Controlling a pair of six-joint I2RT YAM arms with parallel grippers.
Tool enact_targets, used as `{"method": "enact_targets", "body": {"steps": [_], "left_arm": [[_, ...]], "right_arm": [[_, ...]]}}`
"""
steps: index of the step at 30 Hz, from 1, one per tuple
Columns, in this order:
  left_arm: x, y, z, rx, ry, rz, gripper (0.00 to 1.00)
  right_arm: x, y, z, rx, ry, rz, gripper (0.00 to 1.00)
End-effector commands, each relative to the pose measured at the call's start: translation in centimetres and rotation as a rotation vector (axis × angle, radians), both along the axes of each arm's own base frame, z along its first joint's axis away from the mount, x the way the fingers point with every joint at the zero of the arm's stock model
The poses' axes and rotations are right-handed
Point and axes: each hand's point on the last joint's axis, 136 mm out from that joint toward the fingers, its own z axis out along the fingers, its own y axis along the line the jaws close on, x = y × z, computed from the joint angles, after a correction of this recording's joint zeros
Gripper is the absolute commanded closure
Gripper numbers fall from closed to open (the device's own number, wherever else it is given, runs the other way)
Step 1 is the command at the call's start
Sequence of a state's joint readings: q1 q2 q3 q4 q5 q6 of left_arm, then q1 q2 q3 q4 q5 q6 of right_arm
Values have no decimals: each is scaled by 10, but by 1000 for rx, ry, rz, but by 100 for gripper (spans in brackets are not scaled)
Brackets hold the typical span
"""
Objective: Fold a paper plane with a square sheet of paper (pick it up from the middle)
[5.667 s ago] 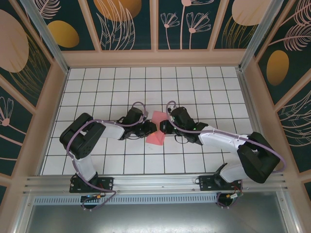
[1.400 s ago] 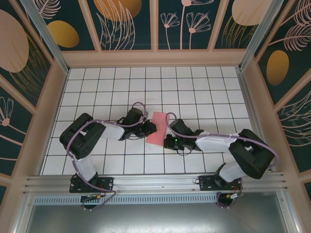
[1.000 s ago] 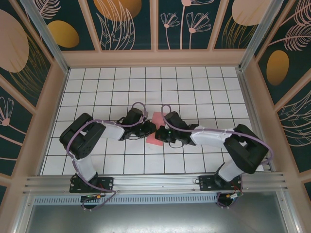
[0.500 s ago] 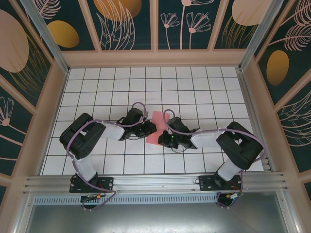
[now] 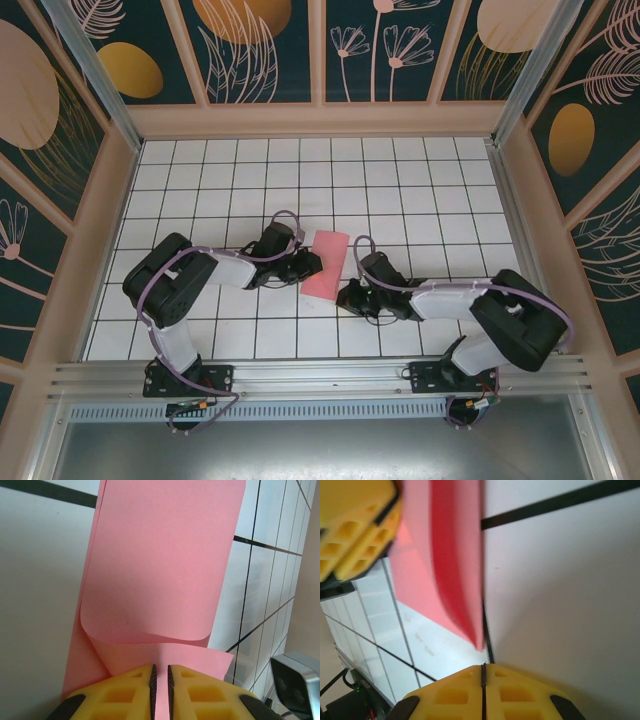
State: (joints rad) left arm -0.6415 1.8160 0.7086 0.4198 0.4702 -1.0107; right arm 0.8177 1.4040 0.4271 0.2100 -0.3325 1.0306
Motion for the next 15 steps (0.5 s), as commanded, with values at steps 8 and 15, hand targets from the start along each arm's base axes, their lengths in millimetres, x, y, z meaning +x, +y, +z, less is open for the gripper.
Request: {"method": "enact_targets", "body": {"steps": [8,15], "left_arm": [[-10,13,-25,78,40,7,82],[-10,12,-22,75,35,4,82]], "right_arm": [[35,33,31,50,-80,5,90],[33,23,-9,-40,-8,-3,90]]}}
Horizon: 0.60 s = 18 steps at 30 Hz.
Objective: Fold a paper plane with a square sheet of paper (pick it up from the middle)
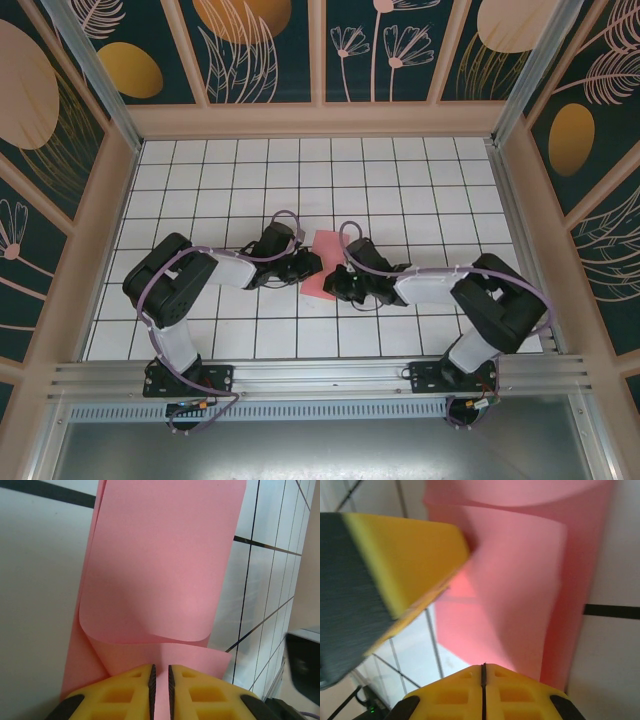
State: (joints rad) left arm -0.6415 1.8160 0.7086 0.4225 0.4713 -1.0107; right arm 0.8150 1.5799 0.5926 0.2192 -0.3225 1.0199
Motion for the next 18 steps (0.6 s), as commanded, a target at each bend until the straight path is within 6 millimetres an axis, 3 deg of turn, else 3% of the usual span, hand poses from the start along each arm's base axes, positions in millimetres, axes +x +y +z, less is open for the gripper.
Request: {"method": "enact_targets", "body": {"steps": [1,8,14,18], "left_arm": [[-10,13,-23,77,37,3,82],[-8,10,-15,62,12,-3,80],[-2,-1,41,-24,-103,-49,72],[-2,-5,62,-54,-140,-72,70]], "right_arm": [[-4,-11,-14,-36,13,-2,90],[-26,-32,-36,-39,78,-30,93],[-29,-35,-41,-53,85,-28,96],[-26,-33,-40,-66,78,-9,97]]}}
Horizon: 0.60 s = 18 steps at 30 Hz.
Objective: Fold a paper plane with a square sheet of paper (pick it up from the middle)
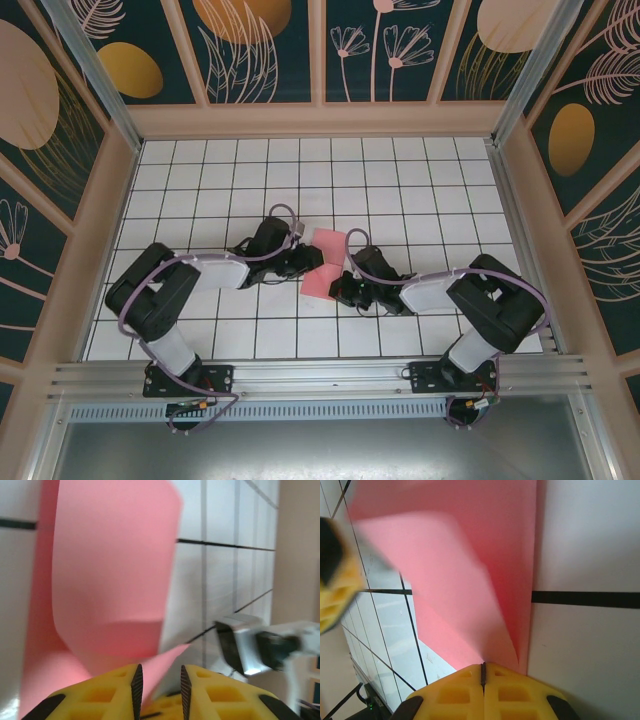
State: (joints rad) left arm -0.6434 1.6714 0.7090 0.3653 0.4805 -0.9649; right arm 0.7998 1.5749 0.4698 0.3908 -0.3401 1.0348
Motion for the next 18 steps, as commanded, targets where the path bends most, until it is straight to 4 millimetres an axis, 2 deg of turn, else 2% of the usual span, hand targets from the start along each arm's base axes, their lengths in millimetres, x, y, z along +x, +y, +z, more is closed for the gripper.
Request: {"method": "enact_targets", "body": {"steps": [1,9,13,15,16,18], "left_arm": [[-3,-5,16,-14,-40,-45,70],[-23,-25,7,9,-22,-111,71],[-24,-25,-6,43,-7,-107,71],[-22,-26,-7,48,-13,-108,71],[-22,-25,-20,73,7,-106,71],[-17,-24,-28,98,11,-91,72]], "right_arm": [[-18,-21,-29,-123,96,8,98],[-17,-21,-30,-130,98,9,98],[-17,-21,-31,-132,100,11,98],[-18,-21,-31,-132,103,12,98],[-17,-21,-31,-132,102,12,98],[-17,-21,-32,-133,102,13,98]]}}
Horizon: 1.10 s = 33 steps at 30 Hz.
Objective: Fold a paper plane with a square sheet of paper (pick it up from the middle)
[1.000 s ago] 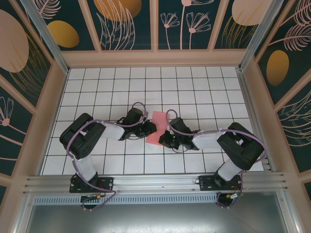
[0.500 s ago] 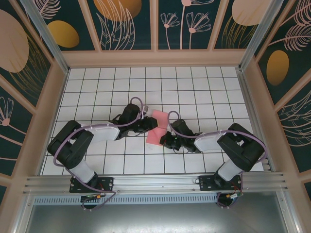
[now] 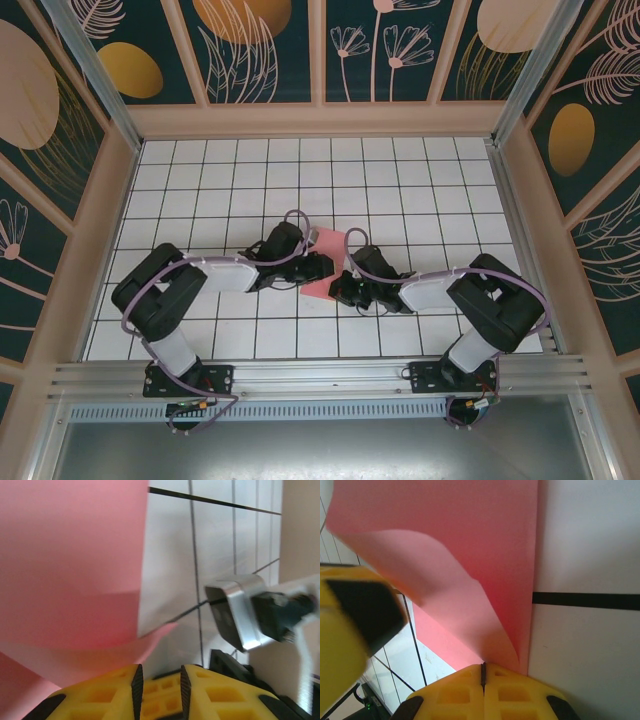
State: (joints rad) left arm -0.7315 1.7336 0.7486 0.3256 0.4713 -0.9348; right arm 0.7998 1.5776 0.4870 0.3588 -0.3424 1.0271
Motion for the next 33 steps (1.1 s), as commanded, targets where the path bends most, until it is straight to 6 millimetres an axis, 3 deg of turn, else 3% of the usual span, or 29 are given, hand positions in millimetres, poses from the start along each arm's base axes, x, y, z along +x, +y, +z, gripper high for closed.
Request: {"method": "enact_targets", "body": {"steps": [1,10,33], "left_arm": [[10,3,-16,69,-9,20,72],[20,23,-51,223,21,114,78],[53,65,-53,277,-12,200,77]], "right_arm": [[-17,-22,-32,-123,96,6,98],[-21,-28,-42,-169,120,10,99],[-29,-40,-53,-215,143,19,100]]}}
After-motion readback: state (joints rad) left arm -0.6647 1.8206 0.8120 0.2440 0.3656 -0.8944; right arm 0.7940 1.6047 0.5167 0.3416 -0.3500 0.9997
